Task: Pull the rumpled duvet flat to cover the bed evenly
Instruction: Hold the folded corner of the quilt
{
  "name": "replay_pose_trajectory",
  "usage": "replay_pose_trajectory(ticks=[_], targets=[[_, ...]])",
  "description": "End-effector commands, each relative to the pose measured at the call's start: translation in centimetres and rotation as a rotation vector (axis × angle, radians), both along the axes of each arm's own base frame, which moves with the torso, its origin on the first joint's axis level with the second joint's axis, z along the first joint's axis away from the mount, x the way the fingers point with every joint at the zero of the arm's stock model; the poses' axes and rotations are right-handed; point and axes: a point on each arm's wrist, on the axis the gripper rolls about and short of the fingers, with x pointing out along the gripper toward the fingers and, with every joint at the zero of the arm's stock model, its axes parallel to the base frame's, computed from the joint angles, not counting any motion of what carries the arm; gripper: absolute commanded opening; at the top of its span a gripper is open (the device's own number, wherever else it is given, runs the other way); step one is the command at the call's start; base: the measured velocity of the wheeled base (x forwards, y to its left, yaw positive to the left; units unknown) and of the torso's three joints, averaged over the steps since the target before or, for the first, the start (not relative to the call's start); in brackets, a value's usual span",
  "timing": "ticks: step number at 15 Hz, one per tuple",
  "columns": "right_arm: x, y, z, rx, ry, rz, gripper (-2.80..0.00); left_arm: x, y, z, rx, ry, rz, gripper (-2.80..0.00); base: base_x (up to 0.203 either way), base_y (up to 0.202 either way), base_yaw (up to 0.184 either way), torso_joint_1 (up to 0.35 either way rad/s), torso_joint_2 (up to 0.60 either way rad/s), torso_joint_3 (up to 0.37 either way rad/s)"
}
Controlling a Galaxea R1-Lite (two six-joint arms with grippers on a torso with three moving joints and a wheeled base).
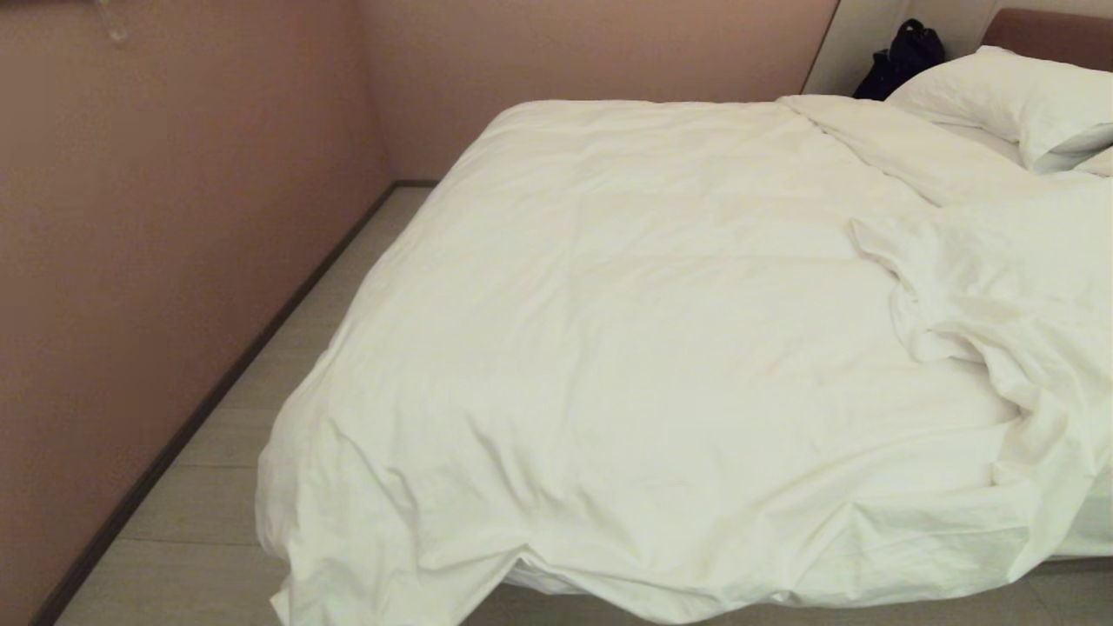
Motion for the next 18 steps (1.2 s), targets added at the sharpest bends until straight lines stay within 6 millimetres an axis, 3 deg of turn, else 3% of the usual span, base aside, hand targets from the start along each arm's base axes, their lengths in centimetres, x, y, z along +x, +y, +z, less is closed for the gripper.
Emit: replay_pose_trajectory(ticks=[1,8,18], targets=[[0.01,0.00,0.00,-0.001,0.002,0.002,-2.80,-0.02,0.00,0.02,0.001,0.000,0.002,-2.80,0.000,0.000,0.000,0.000,0.00,0.000],[0.01,0.00,0.00,-0.001,0.002,0.002,-2.80,-0.01,0.01,0.04,-0.003,0.000,0.005,-2.80,0.000,-0.009,-0.001,0.000,0.00,-0.001],[0.01,0.00,0.00,-0.001,0.002,0.001,-2.80,-0.01,0.01,-0.01,-0.005,0.000,0.006,-2.80,0.000,-0.186,-0.001,0.001,0.00,0.002]])
